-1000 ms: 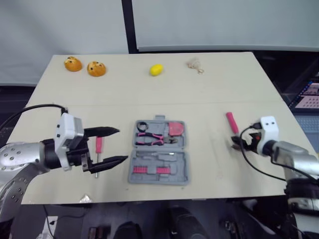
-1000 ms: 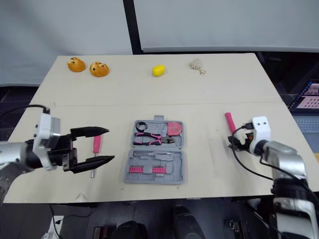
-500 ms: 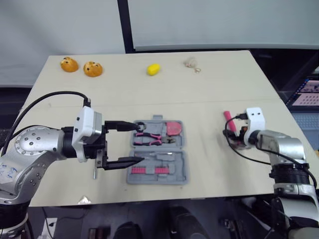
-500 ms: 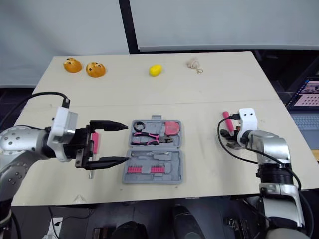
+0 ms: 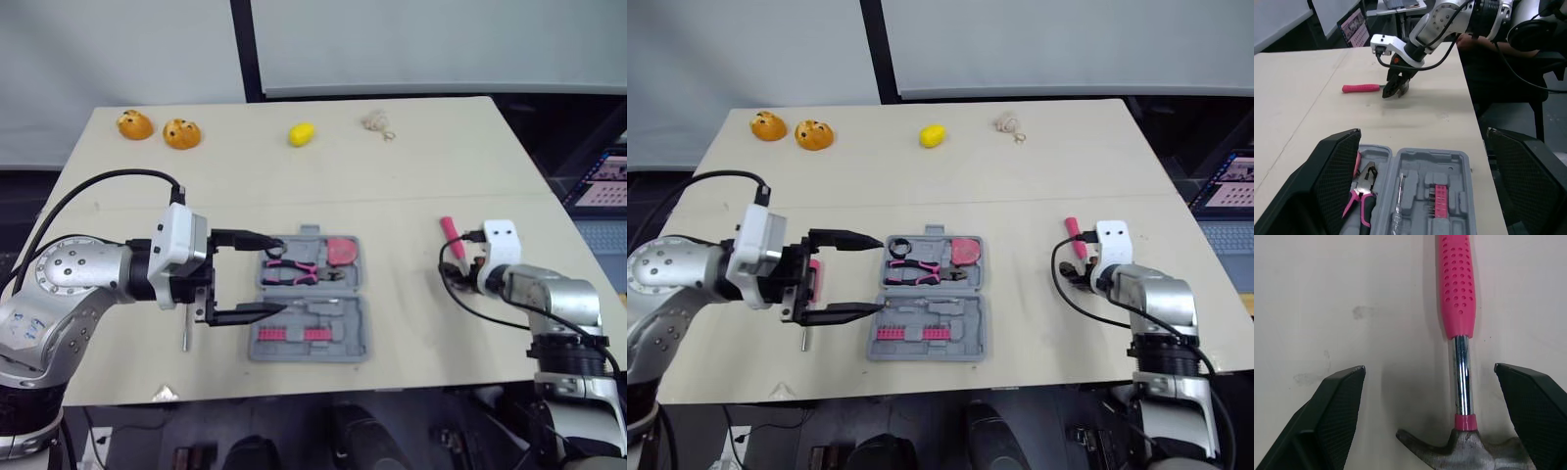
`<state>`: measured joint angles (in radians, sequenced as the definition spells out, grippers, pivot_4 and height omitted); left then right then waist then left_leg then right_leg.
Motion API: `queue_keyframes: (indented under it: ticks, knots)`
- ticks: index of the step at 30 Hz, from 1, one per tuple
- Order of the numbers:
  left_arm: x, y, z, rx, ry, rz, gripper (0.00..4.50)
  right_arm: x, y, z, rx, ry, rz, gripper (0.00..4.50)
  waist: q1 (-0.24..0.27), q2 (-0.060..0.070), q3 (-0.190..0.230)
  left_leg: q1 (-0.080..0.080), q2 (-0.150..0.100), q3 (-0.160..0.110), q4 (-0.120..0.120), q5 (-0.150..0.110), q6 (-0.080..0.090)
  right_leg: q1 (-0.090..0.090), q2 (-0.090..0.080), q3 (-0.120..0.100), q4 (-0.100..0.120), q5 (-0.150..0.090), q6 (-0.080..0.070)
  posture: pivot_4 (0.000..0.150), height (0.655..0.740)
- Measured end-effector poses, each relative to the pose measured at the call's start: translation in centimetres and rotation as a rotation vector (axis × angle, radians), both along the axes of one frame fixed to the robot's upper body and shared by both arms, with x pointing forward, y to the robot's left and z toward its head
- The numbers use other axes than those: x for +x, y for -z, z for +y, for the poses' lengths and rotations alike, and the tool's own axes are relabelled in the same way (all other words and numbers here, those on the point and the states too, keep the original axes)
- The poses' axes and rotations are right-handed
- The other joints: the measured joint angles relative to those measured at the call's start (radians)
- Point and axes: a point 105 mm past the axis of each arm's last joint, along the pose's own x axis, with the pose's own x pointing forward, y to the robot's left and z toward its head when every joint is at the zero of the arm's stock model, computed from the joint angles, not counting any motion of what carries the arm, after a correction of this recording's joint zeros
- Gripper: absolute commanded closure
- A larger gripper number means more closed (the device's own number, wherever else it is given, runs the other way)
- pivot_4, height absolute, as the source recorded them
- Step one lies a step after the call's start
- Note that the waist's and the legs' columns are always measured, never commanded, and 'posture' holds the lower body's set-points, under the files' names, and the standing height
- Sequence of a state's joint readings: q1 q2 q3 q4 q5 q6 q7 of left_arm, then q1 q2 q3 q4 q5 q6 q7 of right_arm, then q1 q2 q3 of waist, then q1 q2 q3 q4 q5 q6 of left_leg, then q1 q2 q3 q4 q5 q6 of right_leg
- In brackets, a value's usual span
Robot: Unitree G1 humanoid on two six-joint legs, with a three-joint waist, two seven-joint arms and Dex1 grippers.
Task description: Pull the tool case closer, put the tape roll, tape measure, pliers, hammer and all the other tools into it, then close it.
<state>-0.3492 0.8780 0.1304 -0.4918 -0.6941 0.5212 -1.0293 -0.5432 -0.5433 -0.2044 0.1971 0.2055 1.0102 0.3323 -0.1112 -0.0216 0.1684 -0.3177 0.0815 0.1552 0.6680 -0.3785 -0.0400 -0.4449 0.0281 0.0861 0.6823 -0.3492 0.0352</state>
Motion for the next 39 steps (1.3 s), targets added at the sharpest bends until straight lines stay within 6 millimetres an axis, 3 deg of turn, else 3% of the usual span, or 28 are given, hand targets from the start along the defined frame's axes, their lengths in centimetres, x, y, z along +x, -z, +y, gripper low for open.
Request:
queue_keyframes:
  ticks: [5, 8, 10, 17, 20, 24, 39]
  knots:
    - [0.1, 0.3, -0.2, 0.009, 0.006, 0.009, 0.0, 0.1, 0.8, -0.7, 0.004, 0.038, 0.014, 0.05, 0.0, 0.0, 0.0, 0.0, 0.0, 0.0, 0.0, 0.0, 0.0, 0.0, 0.0, 0.0, 0.0, 0.0, 0.0, 0.15, 0.74]
    - [0.3, 0.2, -0.1, 0.008, 0.003, 0.007, 0.0, 0.0, 1.2, -1.0, 0.008, 0.05, 0.02, 0.9, -0.001, 0.0, 0.0, 0.0, 0.0, 0.0, 0.0, 0.0, 0.0, 0.0, 0.0, 0.0, 0.0, 0.0, 0.0, 0.15, 0.74]
    - [0.3, 0.2, -0.1, 0.008, 0.002, 0.007, 0.0, 0.1, 1.2, -1.1, 0.008, 0.051, 0.018, 1.84, -0.001, 0.0, 0.0, 0.0, 0.0, 0.0, 0.0, 0.0, 0.0, 0.0, 0.0, 0.0, 0.001, 0.0, 0.0, 0.15, 0.74]
    - [0.5, 0.3, 0.0, 0.011, -0.004, 0.008, 0.0, 0.3, 1.5, -1.4, 0.005, 0.055, 0.002, 1.84, -0.002, 0.0, 0.0, 0.0, 0.0, 0.0, 0.002, 0.0, 0.0, 0.0, 0.0, 0.001, 0.002, 0.0, 0.0, 0.15, 0.74]
    - [0.5, 0.3, 0.0, 0.014, -0.004, 0.002, 0.0, 0.4, 1.6, -1.5, 0.005, 0.054, -0.004, 2.53, -0.001, 0.0, 0.0, 0.0, 0.0, 0.0, 0.004, 0.0, 0.0, 0.0, 0.0, 0.001, 0.003, 0.0, 0.0, 0.15, 0.74]
    - [0.5, 0.3, 0.0, 0.015, -0.004, 0.001, 0.0, 0.5, 1.6, -1.5, 0.001, 0.05, -0.015, 4.48, 0.001, 0.0, 0.0, 0.0, 0.0, 0.0, 0.006, 0.0, 0.0, 0.0, 0.0, 0.001, 0.004, 0.0, 0.0, 0.15, 0.74]
    - [0.4, 0.4, 0.1, 0.024, 0.019, 0.003, 0.0, 0.5, 1.1, -1.6, -0.013, -0.005, -0.041, 4.48, 0.0, 0.0, 0.0, -0.001, 0.0, 0.0, 0.007, 0.0, 0.0, 0.0, 0.0, 0.001, 0.005, 0.0, 0.0, 0.15, 0.74]
